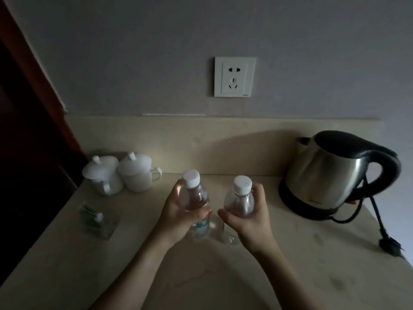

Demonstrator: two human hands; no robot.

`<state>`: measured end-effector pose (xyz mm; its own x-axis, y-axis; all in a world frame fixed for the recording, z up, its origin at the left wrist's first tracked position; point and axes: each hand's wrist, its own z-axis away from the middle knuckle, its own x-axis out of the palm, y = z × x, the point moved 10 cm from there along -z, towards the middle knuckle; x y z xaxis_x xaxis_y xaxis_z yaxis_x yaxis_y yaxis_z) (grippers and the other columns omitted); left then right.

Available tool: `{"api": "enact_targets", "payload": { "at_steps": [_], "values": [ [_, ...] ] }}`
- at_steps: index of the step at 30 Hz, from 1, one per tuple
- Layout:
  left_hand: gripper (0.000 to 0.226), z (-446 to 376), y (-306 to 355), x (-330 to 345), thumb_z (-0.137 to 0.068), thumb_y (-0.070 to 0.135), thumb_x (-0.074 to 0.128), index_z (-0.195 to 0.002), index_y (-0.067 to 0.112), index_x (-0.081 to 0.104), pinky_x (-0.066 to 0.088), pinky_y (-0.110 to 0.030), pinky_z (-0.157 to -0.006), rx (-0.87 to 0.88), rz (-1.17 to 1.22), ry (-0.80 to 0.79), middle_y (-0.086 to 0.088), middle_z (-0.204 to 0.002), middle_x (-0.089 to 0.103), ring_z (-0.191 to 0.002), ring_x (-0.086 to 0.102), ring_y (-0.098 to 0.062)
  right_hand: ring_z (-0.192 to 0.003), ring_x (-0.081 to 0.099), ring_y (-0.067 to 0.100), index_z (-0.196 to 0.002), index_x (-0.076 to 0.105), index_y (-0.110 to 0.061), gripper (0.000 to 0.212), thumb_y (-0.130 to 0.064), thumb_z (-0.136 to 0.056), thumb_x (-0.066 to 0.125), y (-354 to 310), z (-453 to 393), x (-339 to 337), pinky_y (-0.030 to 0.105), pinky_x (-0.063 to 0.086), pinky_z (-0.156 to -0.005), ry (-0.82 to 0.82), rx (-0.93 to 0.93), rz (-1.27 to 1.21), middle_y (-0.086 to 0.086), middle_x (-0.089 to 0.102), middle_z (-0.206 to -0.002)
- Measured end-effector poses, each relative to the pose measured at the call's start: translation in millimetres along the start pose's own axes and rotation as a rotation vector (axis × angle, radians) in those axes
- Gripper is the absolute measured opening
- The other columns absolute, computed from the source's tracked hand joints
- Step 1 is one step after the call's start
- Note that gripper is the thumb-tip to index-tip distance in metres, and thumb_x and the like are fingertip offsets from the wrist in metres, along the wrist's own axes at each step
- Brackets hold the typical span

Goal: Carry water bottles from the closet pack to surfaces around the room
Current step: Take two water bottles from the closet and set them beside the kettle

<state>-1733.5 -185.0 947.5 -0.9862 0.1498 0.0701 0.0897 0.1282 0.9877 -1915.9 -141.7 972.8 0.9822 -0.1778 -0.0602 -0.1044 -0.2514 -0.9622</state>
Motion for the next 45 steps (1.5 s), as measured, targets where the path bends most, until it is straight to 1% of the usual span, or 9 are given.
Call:
{"api": "enact_targets", "payload": {
  "at_steps": [3, 7, 12, 19, 26, 31, 37, 40, 45],
  "values": [
    [0.060, 2, 1, 5, -0.061, 0.013, 0.081, -0.110, -0.003, 0.051, 0.051, -0.039, -0.076, 0.030, -0.048, -0.022, -0.028, -0.097, 0.060, -0.089, 0.061, -0.025, -0.070, 0.060, 0.001, -0.101, 0.049, -0.021, 0.058, 0.002, -0.060, 0.082, 5, 0, 2, 0.020, 0.052, -0.062, -0.021, 0.006, -0.035, -0.020, 0.062, -0.082],
    [0.062, 6, -18, 4, -0.065, 0.017, 0.087, -0.111, 0.000, 0.050, 0.053, -0.042, -0.081, 0.021, -0.148, 0.009, -0.018, -0.098, 0.064, -0.094, 0.064, -0.024, -0.077, 0.068, 0.005, -0.102, 0.055, -0.026, 0.054, -0.007, -0.064, 0.089, 26, 11, -1, 0.027, 0.056, -0.067, -0.028, 0.077, -0.004, -0.012, 0.070, -0.088],
    [0.074, 33, -35, -23, -0.049, 0.067, 0.083, -0.103, 0.030, 0.049, 0.055, -0.040, -0.070, 0.063, -0.736, 0.205, 0.006, -0.090, 0.067, -0.084, 0.068, -0.018, -0.096, 0.059, 0.018, -0.114, 0.050, -0.017, 0.077, -0.042, -0.053, 0.091, 39, 35, -16, 0.034, 0.050, -0.073, 0.191, 0.098, 0.494, -0.009, 0.049, -0.099],
    [0.069, -14, -52, -24, -0.053, 0.058, 0.085, -0.111, 0.040, 0.052, 0.058, -0.041, -0.077, -0.011, -0.573, 0.086, 0.011, -0.097, 0.073, -0.089, 0.070, -0.008, -0.086, 0.062, 0.010, -0.109, 0.058, -0.023, 0.056, -0.036, -0.063, 0.087, 42, 8, -17, 0.033, 0.054, -0.072, 0.207, 0.118, 0.533, -0.015, 0.060, -0.096],
    [0.056, -70, -45, -13, -0.059, 0.044, 0.088, -0.107, 0.034, 0.060, 0.054, -0.025, -0.076, 0.028, -0.577, 0.033, 0.017, -0.093, 0.073, -0.085, 0.066, 0.005, -0.077, 0.067, -0.001, -0.096, 0.057, -0.028, 0.037, -0.032, -0.069, 0.083, 66, -60, -7, 0.029, 0.056, -0.067, 0.112, 0.168, 0.458, -0.012, 0.070, -0.087],
    [0.050, -95, -50, -9, -0.060, 0.040, 0.088, -0.104, 0.031, 0.065, 0.054, -0.025, -0.080, 0.022, -0.490, 0.036, 0.011, -0.100, 0.073, -0.091, 0.068, 0.001, -0.087, 0.064, 0.001, -0.100, 0.067, -0.032, 0.031, -0.036, -0.074, 0.082, 67, -84, 2, 0.022, 0.052, -0.074, 0.061, 0.086, 0.444, -0.011, 0.066, -0.097],
    [0.058, -110, -63, -17, -0.062, 0.027, 0.091, -0.109, 0.023, 0.057, 0.049, -0.016, -0.083, 0.032, -0.495, 0.133, 0.003, -0.109, 0.066, -0.100, 0.064, -0.006, -0.078, 0.062, -0.013, -0.103, 0.062, -0.029, 0.036, -0.028, -0.073, 0.082, 74, -97, 1, 0.008, 0.045, -0.064, 0.080, 0.136, 0.430, -0.018, 0.068, -0.088],
    [0.055, -112, -65, -19, -0.061, 0.027, 0.092, -0.105, 0.020, 0.058, 0.052, -0.027, -0.087, 0.038, -0.520, 0.151, 0.000, -0.107, 0.066, -0.099, 0.064, -0.010, -0.083, 0.062, -0.006, -0.112, 0.063, -0.026, 0.042, -0.026, -0.075, 0.081, 77, -100, 3, 0.016, 0.047, -0.074, 0.070, 0.112, 0.451, -0.016, 0.065, -0.101],
    [0.054, -112, -67, -17, -0.064, 0.024, 0.091, -0.106, 0.022, 0.057, 0.042, -0.007, -0.080, 0.011, -0.523, 0.154, 0.001, -0.110, 0.064, -0.097, 0.060, -0.002, -0.105, 0.061, 0.014, -0.128, 0.057, -0.017, 0.051, -0.023, -0.080, 0.076, 81, -104, 7, 0.015, 0.040, -0.081, 0.032, 0.052, 0.551, 0.002, 0.058, -0.122]
  ]
}}
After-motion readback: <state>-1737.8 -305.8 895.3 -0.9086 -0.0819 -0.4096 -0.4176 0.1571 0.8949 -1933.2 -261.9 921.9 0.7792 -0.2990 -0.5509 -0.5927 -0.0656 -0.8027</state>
